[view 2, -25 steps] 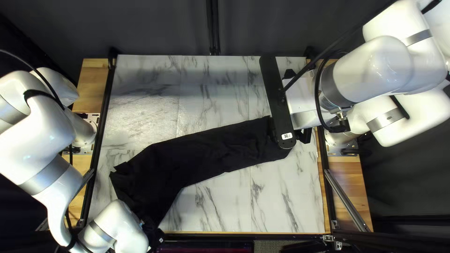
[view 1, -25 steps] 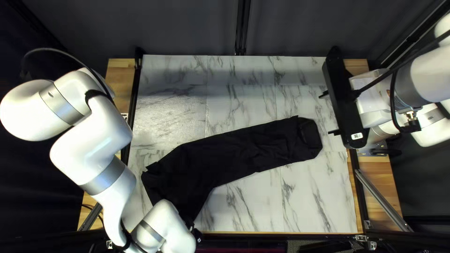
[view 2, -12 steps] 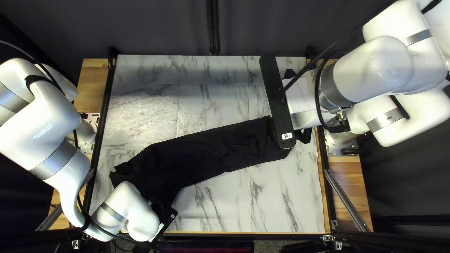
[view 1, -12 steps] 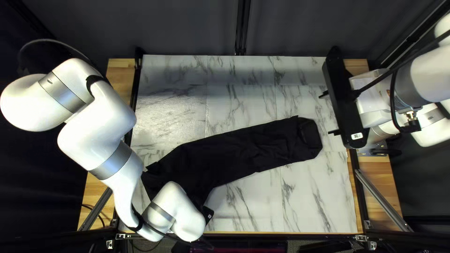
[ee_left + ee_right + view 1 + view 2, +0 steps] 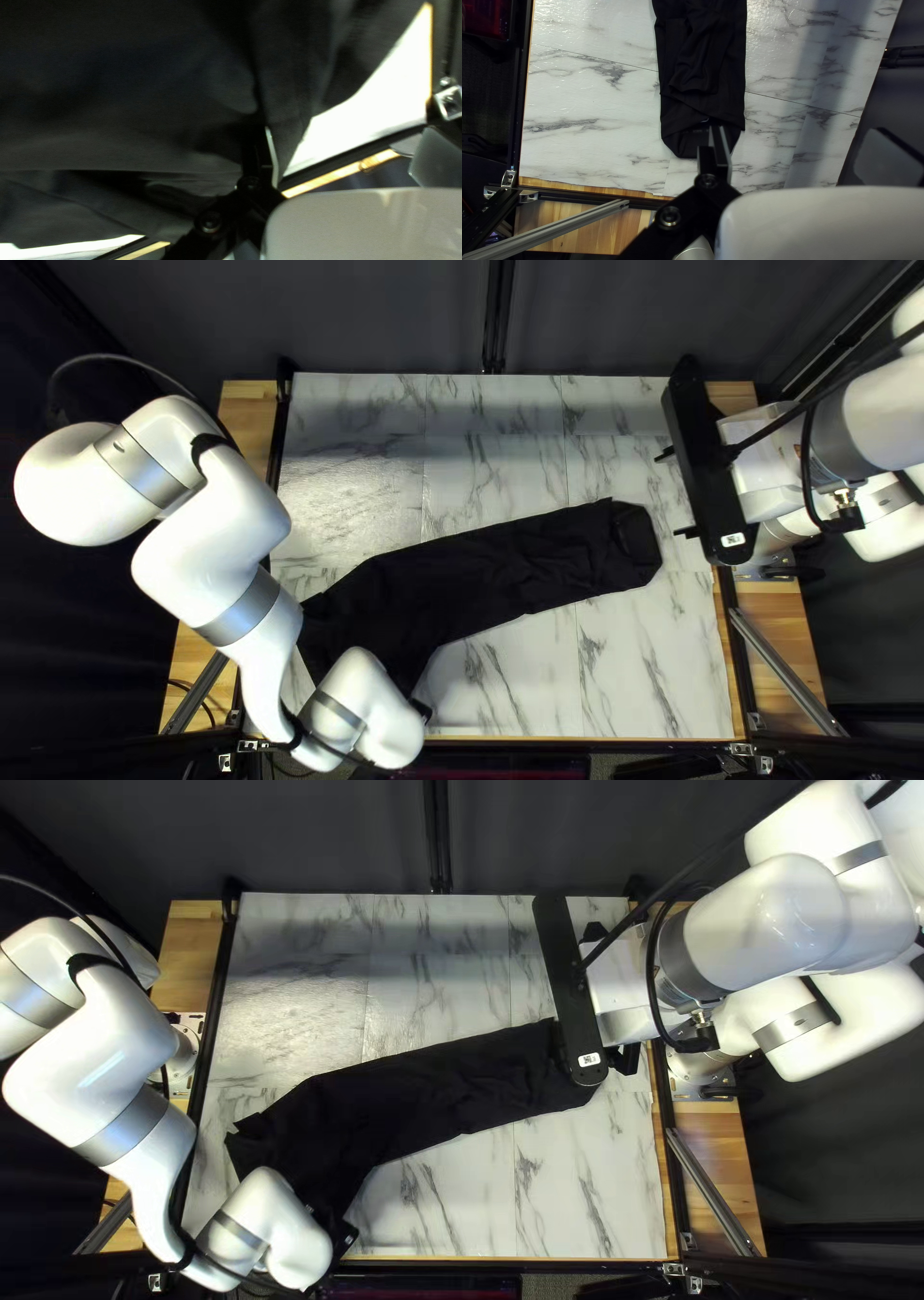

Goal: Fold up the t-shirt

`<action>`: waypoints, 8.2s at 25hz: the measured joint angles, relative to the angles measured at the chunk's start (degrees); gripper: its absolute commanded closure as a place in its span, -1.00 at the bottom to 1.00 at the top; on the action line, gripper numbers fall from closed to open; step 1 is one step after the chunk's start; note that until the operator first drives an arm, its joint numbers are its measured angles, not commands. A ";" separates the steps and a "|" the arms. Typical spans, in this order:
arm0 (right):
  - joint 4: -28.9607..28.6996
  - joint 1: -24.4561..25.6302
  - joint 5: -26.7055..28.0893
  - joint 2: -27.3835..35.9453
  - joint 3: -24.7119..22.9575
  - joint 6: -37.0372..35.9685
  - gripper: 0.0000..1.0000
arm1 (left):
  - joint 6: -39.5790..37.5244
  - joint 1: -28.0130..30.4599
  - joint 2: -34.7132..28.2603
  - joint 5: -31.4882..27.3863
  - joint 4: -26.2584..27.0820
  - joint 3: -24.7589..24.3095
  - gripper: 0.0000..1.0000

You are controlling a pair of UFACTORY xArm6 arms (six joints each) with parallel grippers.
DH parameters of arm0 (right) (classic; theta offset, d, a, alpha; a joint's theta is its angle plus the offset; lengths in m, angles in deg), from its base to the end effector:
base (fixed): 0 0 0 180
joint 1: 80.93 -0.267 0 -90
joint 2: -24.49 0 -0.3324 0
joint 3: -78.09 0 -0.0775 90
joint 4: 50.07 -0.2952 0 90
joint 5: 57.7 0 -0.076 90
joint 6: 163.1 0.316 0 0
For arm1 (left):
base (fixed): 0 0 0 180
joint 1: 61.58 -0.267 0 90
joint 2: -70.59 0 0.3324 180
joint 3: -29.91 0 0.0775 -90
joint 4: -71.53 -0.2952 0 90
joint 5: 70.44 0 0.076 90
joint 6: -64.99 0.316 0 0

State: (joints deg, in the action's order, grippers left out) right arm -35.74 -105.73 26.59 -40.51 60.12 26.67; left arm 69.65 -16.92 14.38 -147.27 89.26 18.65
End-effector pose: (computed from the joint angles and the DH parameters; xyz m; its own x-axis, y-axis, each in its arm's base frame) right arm 0.2912 0.0509 0.3993 0.9270 0.2740 0.2560 0.2249 -0.9525 0.2052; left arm 0.1908 -0.3129 0.0904 0.6032 -0.6077 -0.5165 -0.5671 -0.7822 0.2580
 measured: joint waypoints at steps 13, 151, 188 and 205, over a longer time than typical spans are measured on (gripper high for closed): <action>0.00 0.00 0.00 0.00 0.00 0.00 -1.00 | -2.90 0.15 -1.27 -0.43 -0.54 0.49 -1.00; 0.00 0.00 0.00 0.00 0.00 0.00 -1.00 | -42.70 -1.85 -34.32 21.81 -19.42 -39.62 1.00; 0.00 0.00 0.00 0.00 0.00 0.00 -1.00 | -36.44 -2.71 -23.09 -0.39 -18.91 -16.73 0.91; 0.00 0.00 0.00 0.00 0.00 0.00 -1.00 | -34.79 -0.61 -14.77 2.31 -14.92 -8.73 -1.00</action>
State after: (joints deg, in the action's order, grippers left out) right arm -35.75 -105.73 26.59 -40.51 60.12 26.67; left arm 34.86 -17.53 -0.39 -144.96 74.34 9.92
